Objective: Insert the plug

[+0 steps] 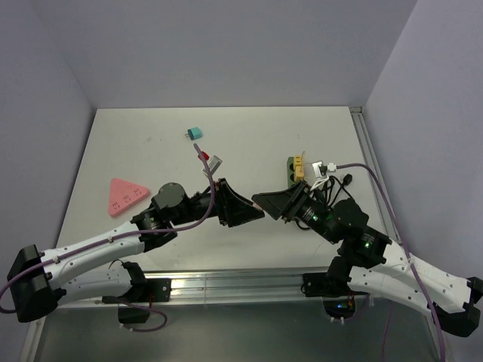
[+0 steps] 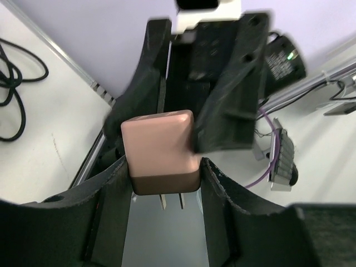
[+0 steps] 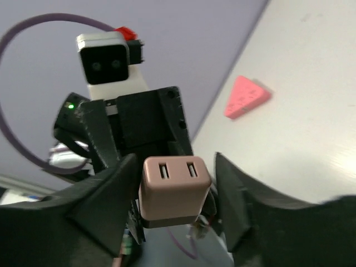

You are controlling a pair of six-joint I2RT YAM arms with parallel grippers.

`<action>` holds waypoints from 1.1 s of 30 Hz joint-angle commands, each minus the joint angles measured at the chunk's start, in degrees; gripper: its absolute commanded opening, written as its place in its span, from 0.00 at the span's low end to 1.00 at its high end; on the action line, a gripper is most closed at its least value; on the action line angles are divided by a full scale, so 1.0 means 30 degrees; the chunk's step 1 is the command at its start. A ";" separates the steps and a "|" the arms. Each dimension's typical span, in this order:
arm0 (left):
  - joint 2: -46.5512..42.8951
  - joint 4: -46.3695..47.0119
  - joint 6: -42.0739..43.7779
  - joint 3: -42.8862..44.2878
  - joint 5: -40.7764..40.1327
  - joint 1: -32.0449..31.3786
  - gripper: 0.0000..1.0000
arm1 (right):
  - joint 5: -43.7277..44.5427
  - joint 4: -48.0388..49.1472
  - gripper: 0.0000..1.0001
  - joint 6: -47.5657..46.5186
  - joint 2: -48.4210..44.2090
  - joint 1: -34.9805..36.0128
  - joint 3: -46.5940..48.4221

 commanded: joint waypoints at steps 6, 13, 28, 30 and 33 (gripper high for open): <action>-0.1114 -0.1145 0.2723 0.0553 0.1672 -0.0120 0.00 | 0.0749 -0.7654 0.84 -0.3727 -0.0942 -0.0034 0.4616; -0.1992 -0.1347 0.4502 0.0551 0.2846 -0.0120 0.00 | -0.0573 -1.1609 0.83 -0.3267 -0.1323 -0.0035 0.6439; -0.3663 -0.5009 1.4878 0.1490 -0.3363 -0.1642 0.01 | -0.2944 -1.4306 0.80 -0.0187 0.3799 -0.0093 1.1299; -0.3576 -0.5800 1.5756 0.1665 -0.4270 -0.1906 0.01 | -0.3177 -1.4572 0.80 -0.0099 0.4328 -0.0180 1.1944; -0.3342 -0.6299 1.6432 0.1899 -0.5119 -0.2083 0.00 | -0.3588 -1.5129 0.79 -0.0215 0.5646 -0.0385 1.2996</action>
